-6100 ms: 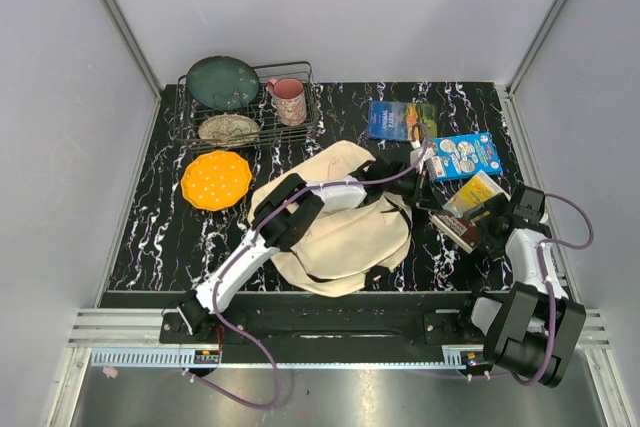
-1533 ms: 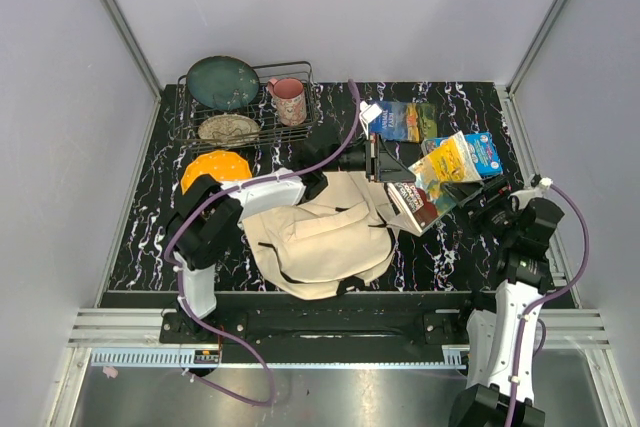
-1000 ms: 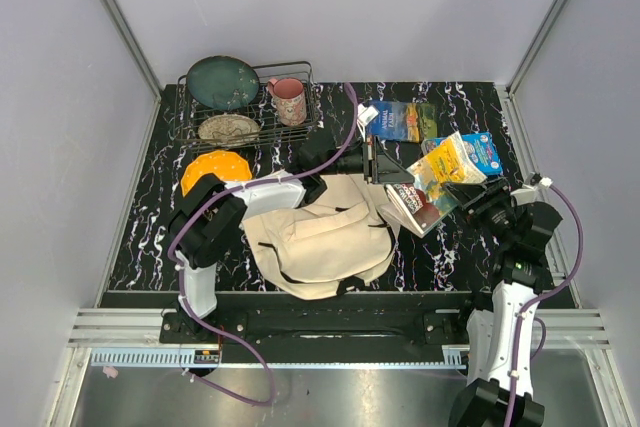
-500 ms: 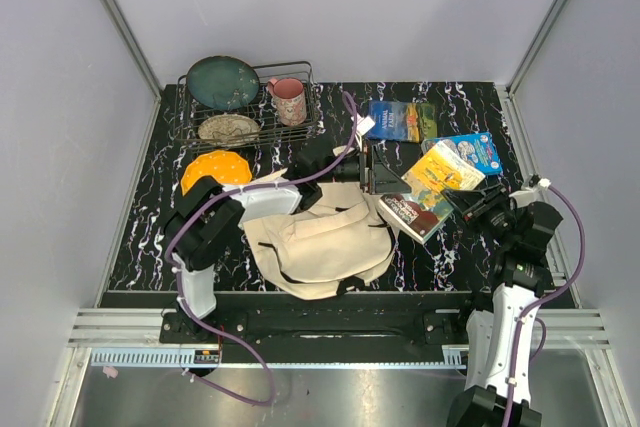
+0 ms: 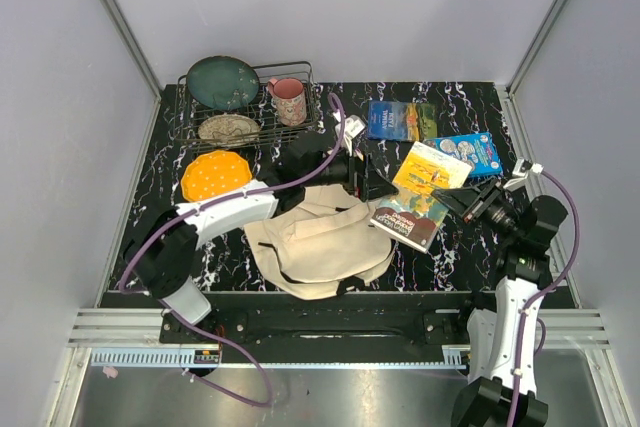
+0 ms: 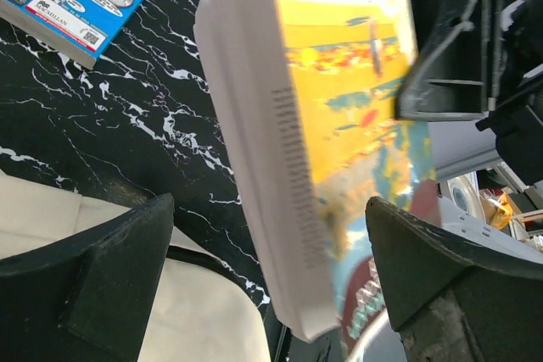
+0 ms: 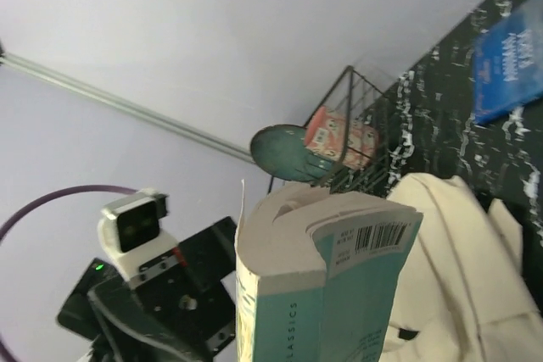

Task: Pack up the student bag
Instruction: Pick up the book from the center of the board.

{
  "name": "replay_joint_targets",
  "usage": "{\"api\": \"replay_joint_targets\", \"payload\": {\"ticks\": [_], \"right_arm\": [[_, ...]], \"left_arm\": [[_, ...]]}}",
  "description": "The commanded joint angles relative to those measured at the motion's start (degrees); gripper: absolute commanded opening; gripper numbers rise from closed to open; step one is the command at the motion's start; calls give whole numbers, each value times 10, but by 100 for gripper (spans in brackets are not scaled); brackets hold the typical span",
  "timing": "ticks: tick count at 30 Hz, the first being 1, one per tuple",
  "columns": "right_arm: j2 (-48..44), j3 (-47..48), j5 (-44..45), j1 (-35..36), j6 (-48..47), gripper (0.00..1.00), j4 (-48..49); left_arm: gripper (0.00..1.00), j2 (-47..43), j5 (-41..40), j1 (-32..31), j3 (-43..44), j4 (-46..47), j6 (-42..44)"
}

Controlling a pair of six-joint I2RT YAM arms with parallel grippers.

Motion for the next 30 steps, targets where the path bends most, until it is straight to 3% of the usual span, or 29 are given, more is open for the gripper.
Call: {"api": "replay_joint_targets", "payload": {"ticks": [1, 8, 12, 24, 30], "right_arm": [[-16, 23, -85, 2, 59, 0, 142], [-29, 4, -112, 3, 164, 0, 276], [-26, 3, -115, 3, 162, 0, 276], [-26, 11, -118, 5, 142, 0, 255], [-21, 5, -117, 12, 146, 0, 262]], "left_arm": [[99, 18, -3, -6, 17, 2, 22], [99, 52, 65, -7, 12, 136, -39], [99, 81, 134, -6, 11, 278, -116], [99, 163, 212, -1, 26, 588, -338], [99, 183, 227, -1, 45, 638, -377]]}}
